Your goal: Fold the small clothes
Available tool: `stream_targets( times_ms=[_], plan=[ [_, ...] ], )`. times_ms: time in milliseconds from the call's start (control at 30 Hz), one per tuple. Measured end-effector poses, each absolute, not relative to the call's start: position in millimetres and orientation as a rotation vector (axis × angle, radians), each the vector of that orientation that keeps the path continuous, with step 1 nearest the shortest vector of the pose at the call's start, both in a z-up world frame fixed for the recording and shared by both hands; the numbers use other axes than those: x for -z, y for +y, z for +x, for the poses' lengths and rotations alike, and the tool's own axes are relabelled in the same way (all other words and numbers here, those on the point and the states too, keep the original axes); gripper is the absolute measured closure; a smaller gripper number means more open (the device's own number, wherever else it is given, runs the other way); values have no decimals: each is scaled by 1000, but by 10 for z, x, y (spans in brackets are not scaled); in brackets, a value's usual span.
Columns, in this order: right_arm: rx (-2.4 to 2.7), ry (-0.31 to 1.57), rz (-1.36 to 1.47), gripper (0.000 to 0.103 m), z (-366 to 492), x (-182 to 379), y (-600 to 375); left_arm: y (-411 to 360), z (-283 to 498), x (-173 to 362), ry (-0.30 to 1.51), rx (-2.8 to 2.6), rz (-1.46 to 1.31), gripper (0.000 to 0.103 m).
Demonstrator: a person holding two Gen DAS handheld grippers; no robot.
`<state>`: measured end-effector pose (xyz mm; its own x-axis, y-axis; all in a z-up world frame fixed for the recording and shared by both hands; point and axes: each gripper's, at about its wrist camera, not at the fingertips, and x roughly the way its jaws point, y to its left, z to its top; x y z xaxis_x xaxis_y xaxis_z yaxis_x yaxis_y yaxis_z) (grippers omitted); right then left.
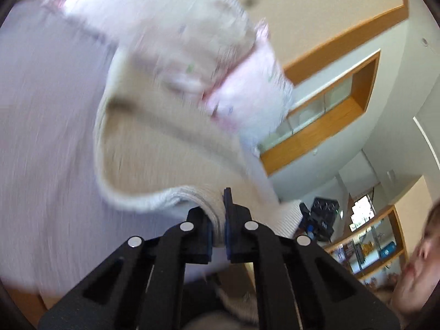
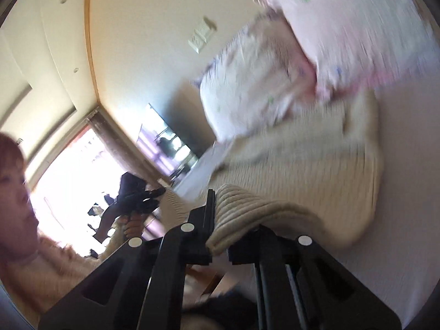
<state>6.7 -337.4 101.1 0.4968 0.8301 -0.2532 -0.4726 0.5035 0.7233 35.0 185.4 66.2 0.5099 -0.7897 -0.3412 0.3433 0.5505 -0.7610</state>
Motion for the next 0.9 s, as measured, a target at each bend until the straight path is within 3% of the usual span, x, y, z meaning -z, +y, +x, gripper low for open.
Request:
stream_targets(
  times_ms=[167,333,400,433,467,500,533,600,700,900],
  plan=[
    [-656,585,705,96,1398,-1112,-3411,1769,1557,-845,681,563,-750,97],
    [-377,774,808,96,2444,-375,-3454,1626,2482,-426,779,369,-758,97],
    [-295,903,841,90,2613,-86,-3415,1560,2635,-170,853,357,-799,94],
    [-254,936,829,83,2648,-20,-3397,1542,2630,-168,855,357,-798,85],
    [-238,929,813,52,2639,-22,-3400,1531,2596,-183,845,370,-784,77],
    [-239,873,803,11,2581,-78,-3434,1544,2523,-214,834,386,-763,47],
    [-238,792,803,1,2452,-145,-3489,1559,2459,-275,825,385,-743,20],
    [-259,644,801,1,2242,-272,-3596,1710,2231,-435,770,356,-718,10],
    [-290,587,794,1,2157,-352,-3710,1972,2070,-489,769,302,-691,12],
    [-290,628,866,1,2211,-226,-3833,2153,2146,-49,956,294,-730,40]
  ],
)
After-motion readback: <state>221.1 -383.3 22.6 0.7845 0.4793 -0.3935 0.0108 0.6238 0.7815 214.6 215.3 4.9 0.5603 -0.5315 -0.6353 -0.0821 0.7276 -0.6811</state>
